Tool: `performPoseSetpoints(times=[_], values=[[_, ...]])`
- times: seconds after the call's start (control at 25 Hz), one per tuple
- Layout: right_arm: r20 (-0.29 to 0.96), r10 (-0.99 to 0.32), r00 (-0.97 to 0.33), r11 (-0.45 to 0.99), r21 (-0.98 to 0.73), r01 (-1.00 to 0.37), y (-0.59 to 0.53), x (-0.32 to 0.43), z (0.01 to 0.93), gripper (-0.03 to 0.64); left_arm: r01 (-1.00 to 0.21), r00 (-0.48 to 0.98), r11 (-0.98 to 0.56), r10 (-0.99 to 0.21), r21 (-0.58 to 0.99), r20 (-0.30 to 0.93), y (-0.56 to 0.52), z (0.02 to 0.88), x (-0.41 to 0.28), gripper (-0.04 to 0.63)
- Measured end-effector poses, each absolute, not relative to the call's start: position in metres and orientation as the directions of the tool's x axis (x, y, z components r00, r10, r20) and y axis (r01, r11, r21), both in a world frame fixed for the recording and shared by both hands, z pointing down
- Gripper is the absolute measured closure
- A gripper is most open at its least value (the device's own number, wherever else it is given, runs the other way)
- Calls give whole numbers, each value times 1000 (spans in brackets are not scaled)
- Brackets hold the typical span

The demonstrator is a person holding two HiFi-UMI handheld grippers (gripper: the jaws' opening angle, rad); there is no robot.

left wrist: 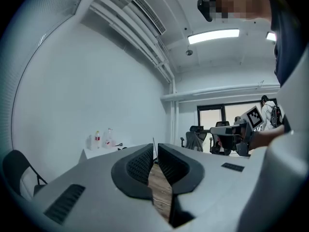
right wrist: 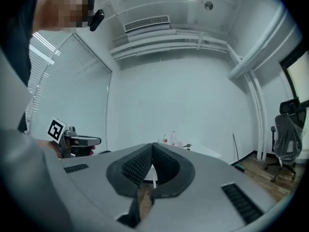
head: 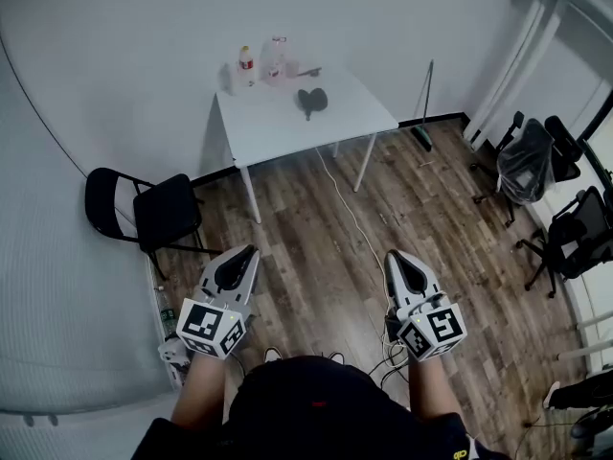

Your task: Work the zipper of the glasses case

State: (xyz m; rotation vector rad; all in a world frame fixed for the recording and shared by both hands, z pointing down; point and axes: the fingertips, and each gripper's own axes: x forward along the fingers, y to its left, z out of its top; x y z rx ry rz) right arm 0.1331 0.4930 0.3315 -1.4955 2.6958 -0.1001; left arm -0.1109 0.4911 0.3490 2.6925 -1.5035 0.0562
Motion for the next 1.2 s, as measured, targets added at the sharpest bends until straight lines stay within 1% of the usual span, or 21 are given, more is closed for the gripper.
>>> performPoseSetpoints(times=[0.2,0.36,0.64,0.84,1.0,1.2], values=[[-59,-851,-521,524,-140,-840,494,142,327,595,-848,530,-529,-846,37,61,493,350,-104,549],[-45,-844,-535,535,-132,-834,494,144,333,595,-848,530,-528,-845,51,68,491,353,-102,549],[-46,-810,-584,581,-196,-790,502,156,350,595,-849,528,-523,-844,70,97,493,362,-77,549],[-11,-808,-589,584,-153,-797,507,204,372,595,-857,514,-514,-850,30,117,499,371,-31,549],[-44,-842,-538,529,-261,-807,505,258,378,595,-856,517,-513,-847,64,124,499,377,3,549],[-18,-836,-548,530,-281,-800,493,270,390,595,-867,498,-492,-859,73,121,488,376,5,549]])
